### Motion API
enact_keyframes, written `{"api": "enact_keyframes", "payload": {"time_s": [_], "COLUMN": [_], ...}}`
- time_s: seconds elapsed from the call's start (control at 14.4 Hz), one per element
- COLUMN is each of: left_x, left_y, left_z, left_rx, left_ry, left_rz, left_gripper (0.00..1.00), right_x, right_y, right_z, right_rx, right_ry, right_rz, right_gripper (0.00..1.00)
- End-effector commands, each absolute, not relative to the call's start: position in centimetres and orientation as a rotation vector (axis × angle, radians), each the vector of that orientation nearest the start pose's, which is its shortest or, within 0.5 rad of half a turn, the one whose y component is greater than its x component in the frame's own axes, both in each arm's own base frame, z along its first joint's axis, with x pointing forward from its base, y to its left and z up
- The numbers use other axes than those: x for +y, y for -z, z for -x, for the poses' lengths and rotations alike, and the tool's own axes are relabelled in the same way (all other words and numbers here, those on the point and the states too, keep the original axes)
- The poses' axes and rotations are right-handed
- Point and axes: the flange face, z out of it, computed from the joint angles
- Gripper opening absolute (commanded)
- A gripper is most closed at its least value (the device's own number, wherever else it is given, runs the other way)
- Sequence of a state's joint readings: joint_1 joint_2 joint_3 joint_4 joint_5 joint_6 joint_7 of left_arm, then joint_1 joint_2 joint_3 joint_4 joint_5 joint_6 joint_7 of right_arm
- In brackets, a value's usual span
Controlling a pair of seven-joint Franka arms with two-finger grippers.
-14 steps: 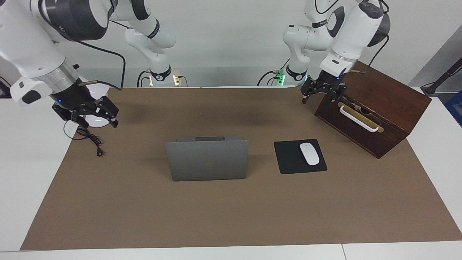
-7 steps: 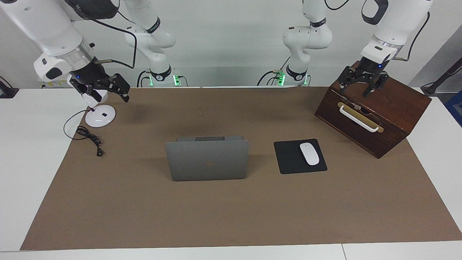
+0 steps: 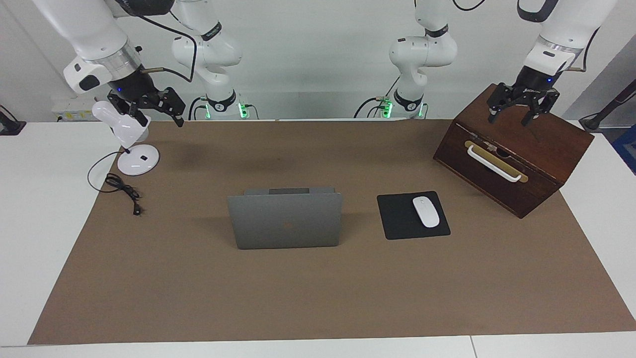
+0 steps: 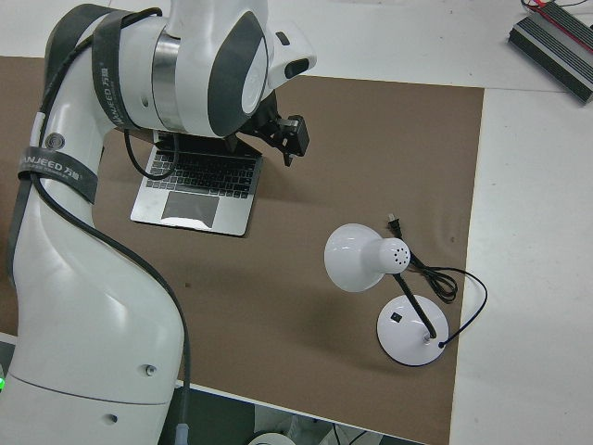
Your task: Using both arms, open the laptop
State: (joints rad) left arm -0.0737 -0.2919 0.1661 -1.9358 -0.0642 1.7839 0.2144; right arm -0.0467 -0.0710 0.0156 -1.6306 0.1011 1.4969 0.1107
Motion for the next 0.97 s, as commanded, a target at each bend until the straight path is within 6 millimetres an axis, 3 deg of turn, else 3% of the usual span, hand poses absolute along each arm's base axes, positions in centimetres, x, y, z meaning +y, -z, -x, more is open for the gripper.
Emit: {"api": "enact_keyframes", "payload": {"time_s": [0.0, 0.14, 0.42, 0.56, 0.9], "left_x": [5.4, 5.4, 5.3, 5.0, 4.0], "left_y": [-63.4, -64.1, -63.4, -62.6, -61.3], "left_z": [-49.9, -50.9, -52.7, -54.5, -55.6], "left_rx": [0.188, 0.188, 0.187, 0.188, 0.064], "left_ry": [0.141, 0.113, 0.094, 0.074, 0.070], "left_rz": [3.193, 3.190, 3.189, 3.184, 3.182], "left_gripper": [1.00, 1.00, 1.00, 1.00, 1.00], "right_x": [-0.5, -0.5, -0.5, -0.6, -0.5], "right_y": [-63.3, -63.9, -64.4, -64.5, -65.0], "right_z": [-52.0, -52.1, -52.2, -52.2, -52.3], "right_rx": [0.225, 0.216, 0.214, 0.211, 0.215], "right_ry": [-0.060, -0.035, -0.011, -0.006, 0.012], "right_rz": [3.060, 3.087, 3.091, 3.092, 3.104], "right_gripper": [1.00, 1.00, 1.00, 1.00, 1.00]}}
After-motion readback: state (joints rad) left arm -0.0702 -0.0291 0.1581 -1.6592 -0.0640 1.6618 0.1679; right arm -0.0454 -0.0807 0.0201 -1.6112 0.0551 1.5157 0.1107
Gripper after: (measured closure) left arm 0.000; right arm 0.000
